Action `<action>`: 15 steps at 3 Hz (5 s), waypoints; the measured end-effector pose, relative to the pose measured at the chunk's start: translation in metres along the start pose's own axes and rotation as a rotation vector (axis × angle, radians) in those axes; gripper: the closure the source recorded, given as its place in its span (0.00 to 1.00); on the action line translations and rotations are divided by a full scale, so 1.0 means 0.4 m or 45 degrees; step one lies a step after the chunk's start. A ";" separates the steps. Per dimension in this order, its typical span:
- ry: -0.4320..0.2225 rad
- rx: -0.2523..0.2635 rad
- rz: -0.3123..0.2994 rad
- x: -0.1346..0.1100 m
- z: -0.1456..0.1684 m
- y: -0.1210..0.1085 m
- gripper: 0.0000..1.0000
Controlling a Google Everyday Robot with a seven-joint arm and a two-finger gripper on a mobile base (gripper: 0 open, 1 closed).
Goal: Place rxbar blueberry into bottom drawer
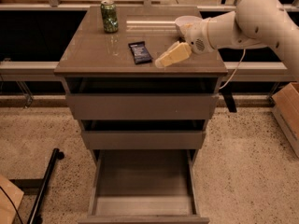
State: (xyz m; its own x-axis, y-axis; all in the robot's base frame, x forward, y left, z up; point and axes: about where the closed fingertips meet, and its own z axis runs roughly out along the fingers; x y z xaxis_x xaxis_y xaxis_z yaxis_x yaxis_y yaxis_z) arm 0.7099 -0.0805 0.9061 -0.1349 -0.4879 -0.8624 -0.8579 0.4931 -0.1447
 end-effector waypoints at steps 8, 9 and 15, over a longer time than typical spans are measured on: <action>-0.118 0.117 0.217 0.032 0.389 -0.094 0.42; -0.118 0.128 0.178 0.011 0.376 -0.076 0.66; -0.256 0.141 -0.043 -0.130 0.133 0.007 1.00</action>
Offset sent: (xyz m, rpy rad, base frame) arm 0.0830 0.0870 -0.0290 0.2212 0.0329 -0.0157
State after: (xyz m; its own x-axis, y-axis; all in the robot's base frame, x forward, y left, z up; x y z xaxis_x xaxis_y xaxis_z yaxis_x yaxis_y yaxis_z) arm 0.7408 -0.0153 0.9246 0.0043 -0.3576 -0.9339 -0.7992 0.5600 -0.2181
